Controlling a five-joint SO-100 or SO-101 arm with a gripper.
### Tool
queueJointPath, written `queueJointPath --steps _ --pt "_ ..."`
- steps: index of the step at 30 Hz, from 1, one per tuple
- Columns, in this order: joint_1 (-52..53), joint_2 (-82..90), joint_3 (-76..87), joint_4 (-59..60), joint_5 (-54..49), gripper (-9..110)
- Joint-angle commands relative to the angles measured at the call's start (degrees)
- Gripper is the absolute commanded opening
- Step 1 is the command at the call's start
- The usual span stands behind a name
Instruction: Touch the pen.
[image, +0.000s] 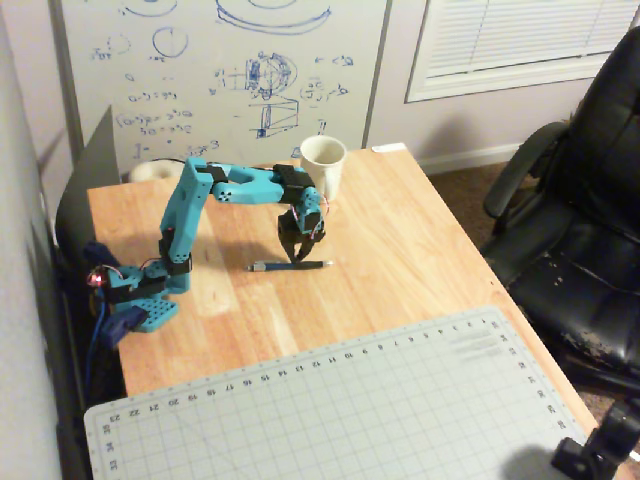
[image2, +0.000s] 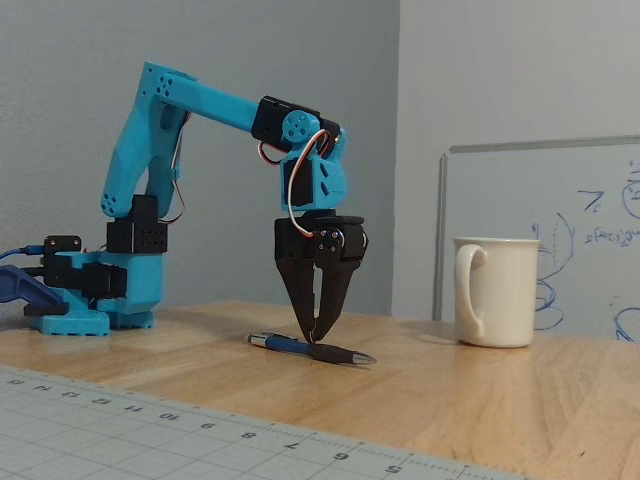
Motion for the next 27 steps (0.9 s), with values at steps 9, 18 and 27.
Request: queueJointPath --steps 9,18,27 --pt "0.88 109.51 86.4 -2.11 0.18 1" --pt "0.35 109.51 86.48 -2.11 0.44 1" --pt "-0.97 109.51 86.48 -2.11 0.44 1"
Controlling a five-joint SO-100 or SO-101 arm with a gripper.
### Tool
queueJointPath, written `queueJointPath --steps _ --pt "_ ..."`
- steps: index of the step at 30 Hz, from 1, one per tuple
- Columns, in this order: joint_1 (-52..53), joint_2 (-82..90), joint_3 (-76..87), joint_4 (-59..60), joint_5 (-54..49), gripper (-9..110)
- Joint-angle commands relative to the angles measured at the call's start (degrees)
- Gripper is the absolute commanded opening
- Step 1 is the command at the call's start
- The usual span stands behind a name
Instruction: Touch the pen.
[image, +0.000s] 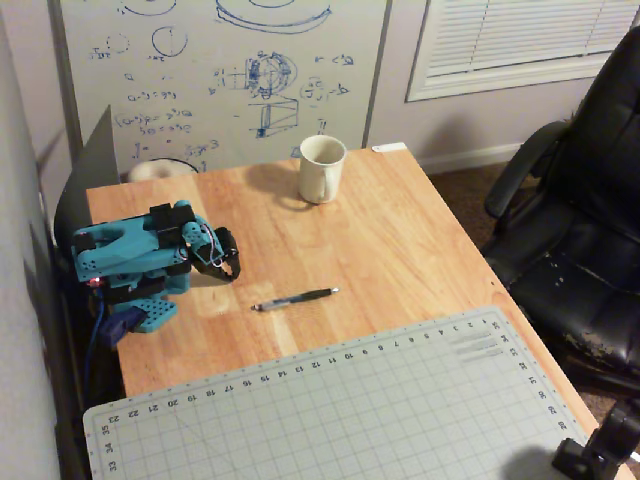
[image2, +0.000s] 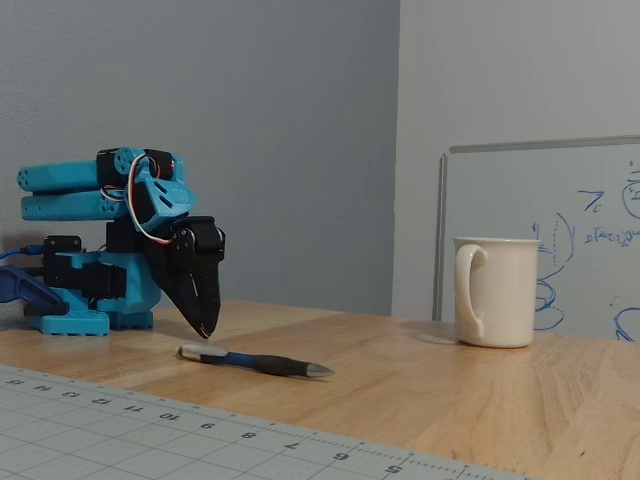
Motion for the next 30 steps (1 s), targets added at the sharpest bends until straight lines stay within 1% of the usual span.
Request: queueJointPath --steps 1,7,14,18,21,24,27,30 --pt "-0.88 0.18 -0.79 -0.53 0.44 1" --pt "-0.97 1.05 -0.97 -1.05 0.35 1" --pt "-0.97 10.9 -1.49 -1.23 -0.26 1" --pt "-0.97 6.94 -6.33 -5.27 -0.18 0" --pt "-0.35 -0.09 -10.2 -9.93 -0.18 0" --pt "-0.18 -11.25 -16.08 -15.73 -0.18 0" --pt "0.53 -26.98 -23.82 -21.88 -0.18 0" --pt "4.13 -43.24 -32.61 -27.86 -0.44 0"
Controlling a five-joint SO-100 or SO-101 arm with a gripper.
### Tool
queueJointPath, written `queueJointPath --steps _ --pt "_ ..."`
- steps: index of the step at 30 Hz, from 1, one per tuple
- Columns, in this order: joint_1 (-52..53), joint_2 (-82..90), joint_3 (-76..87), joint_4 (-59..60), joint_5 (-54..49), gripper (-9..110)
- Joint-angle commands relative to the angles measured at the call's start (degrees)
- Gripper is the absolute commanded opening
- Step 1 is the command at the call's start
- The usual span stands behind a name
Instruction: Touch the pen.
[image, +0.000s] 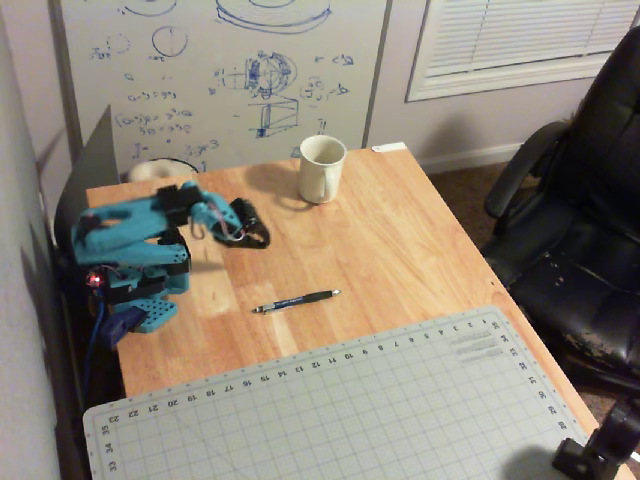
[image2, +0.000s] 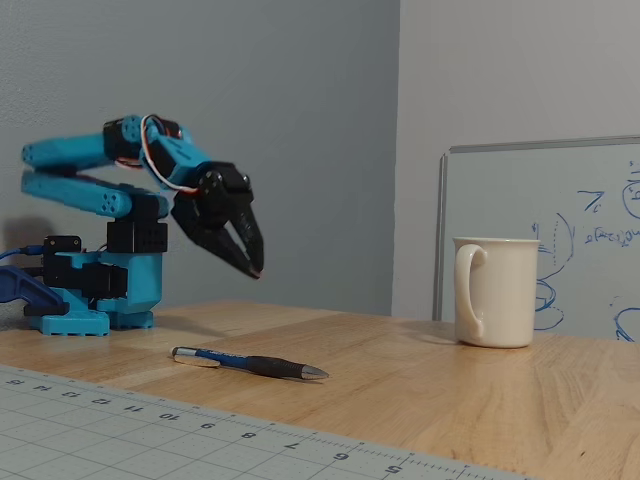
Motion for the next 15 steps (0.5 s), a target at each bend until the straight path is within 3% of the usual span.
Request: queueJointPath --steps 1,8,15 --pt "4.75 -22.41 -14.5 -8.7 -0.44 0" --pt "13.01 -48.16 -31.38 -18.11 -0.44 0" --pt "16.52 -60.12 -41.04 -18.46 -0.44 1"
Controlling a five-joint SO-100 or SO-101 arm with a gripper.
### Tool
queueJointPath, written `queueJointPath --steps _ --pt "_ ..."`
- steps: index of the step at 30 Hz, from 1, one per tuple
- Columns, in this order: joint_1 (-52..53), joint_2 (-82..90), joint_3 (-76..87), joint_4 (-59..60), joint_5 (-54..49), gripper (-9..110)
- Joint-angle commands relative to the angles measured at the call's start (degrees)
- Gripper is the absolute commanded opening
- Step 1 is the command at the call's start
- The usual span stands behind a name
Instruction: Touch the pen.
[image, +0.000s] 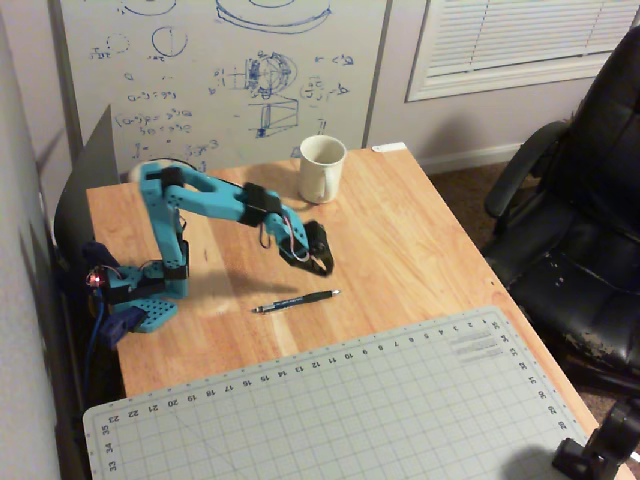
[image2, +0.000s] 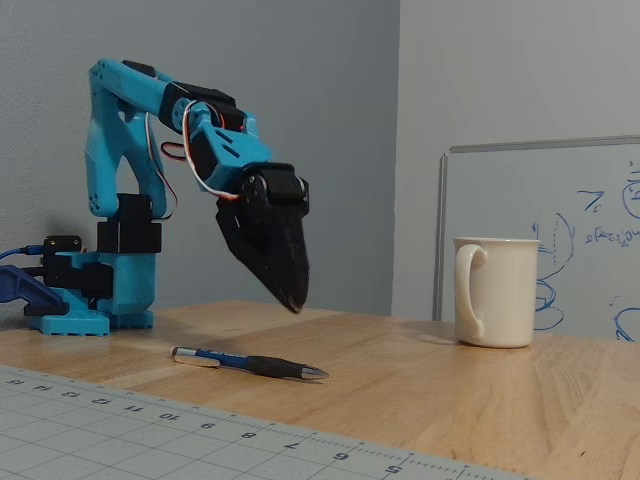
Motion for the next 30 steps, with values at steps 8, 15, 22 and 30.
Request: queueJointPath --steps 8,15,22,30 --pt "-2.02 -6.68 -6.42 -1.23 -0.35 1" --pt "-2.02 -10.9 -7.29 -1.23 -0.44 1" --pt "-2.02 -10.11 -7.38 -1.23 -0.44 1" --pt "-2.2 -5.71 -7.47 -1.14 -0.18 1"
